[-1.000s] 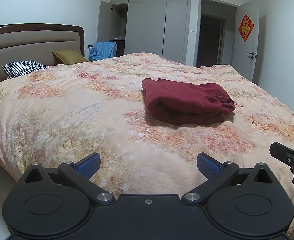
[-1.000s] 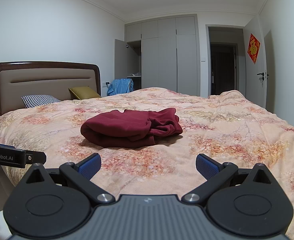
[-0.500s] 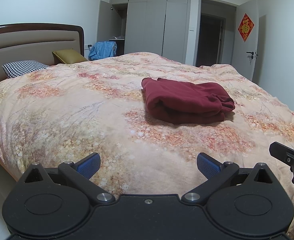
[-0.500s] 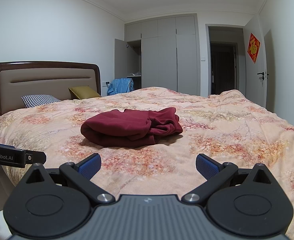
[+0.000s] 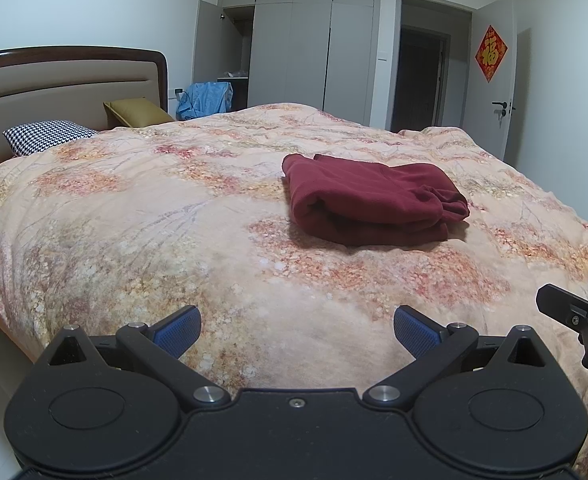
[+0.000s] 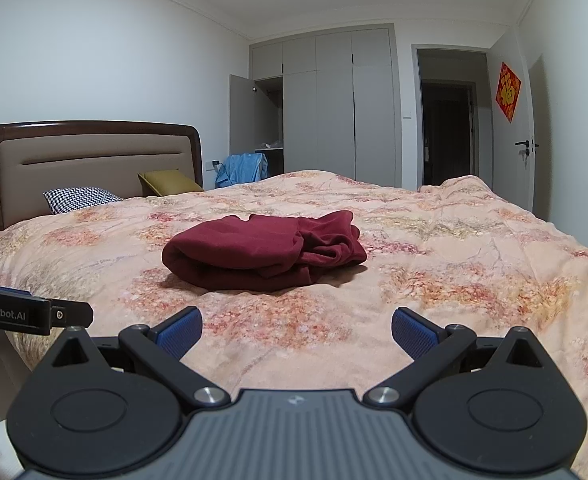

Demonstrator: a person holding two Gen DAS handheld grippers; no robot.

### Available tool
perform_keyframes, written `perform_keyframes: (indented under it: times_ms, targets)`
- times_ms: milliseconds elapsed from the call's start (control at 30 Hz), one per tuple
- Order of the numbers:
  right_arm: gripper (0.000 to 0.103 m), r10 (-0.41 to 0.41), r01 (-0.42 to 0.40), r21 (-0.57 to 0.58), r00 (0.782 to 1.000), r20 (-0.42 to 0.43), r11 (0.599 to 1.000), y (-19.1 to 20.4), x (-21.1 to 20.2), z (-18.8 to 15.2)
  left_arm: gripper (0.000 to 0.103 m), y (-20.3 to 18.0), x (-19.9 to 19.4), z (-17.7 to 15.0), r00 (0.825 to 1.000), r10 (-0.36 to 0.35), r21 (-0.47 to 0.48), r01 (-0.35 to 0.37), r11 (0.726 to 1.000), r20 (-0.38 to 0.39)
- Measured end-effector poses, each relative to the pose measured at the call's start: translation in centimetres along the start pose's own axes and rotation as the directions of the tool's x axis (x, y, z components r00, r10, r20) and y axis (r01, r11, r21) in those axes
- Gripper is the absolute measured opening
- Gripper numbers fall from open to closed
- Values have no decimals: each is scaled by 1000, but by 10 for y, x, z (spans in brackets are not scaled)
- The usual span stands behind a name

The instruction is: Fold small clothes

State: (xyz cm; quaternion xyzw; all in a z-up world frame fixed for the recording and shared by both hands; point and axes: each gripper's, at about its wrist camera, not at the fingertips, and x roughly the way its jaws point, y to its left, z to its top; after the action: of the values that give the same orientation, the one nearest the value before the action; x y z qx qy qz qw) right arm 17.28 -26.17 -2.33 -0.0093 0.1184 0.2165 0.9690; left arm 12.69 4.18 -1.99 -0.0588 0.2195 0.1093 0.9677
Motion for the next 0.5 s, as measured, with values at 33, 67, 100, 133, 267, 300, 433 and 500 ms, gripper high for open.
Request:
perform_keyframes:
  times_ms: [33, 67, 100, 133, 267, 300, 433, 500]
  targets:
    - [103, 0, 0, 0, 1000, 0, 1000, 0, 0, 0, 102, 0, 0, 0, 1000, 0, 0, 0, 1000, 0]
    - [103, 0, 0, 0, 1000, 0, 1000, 0, 0, 0, 102, 0, 0, 0, 1000, 0, 0, 0, 1000, 0]
    - [103, 1, -1, 1, 1000, 0, 1000, 0, 0, 0, 102, 0, 0, 0, 1000, 0, 1, 0, 1000, 0]
    - [103, 0, 0, 1, 1000, 0, 1000, 0, 0, 0, 102, 0, 0, 0, 1000, 0, 0, 0, 1000, 0]
    - [103, 4, -4, 2, 1000, 2, 1000, 0, -1, 1, 102, 0, 0, 0, 1000, 0, 0, 0, 1000, 0]
    - [103, 5, -5, 2, 1000, 4, 1000, 0, -1, 1, 102, 0, 0, 0, 1000, 0, 0, 0, 1000, 0]
    - [103, 6, -6, 3, 1000, 4, 1000, 1, -2, 1, 102, 0, 0, 0, 1000, -1, 1, 1, 1000, 0]
    - [103, 5, -5, 2, 1000, 5, 1000, 1, -2, 1, 102, 0, 0, 0, 1000, -1, 1, 1, 1000, -1]
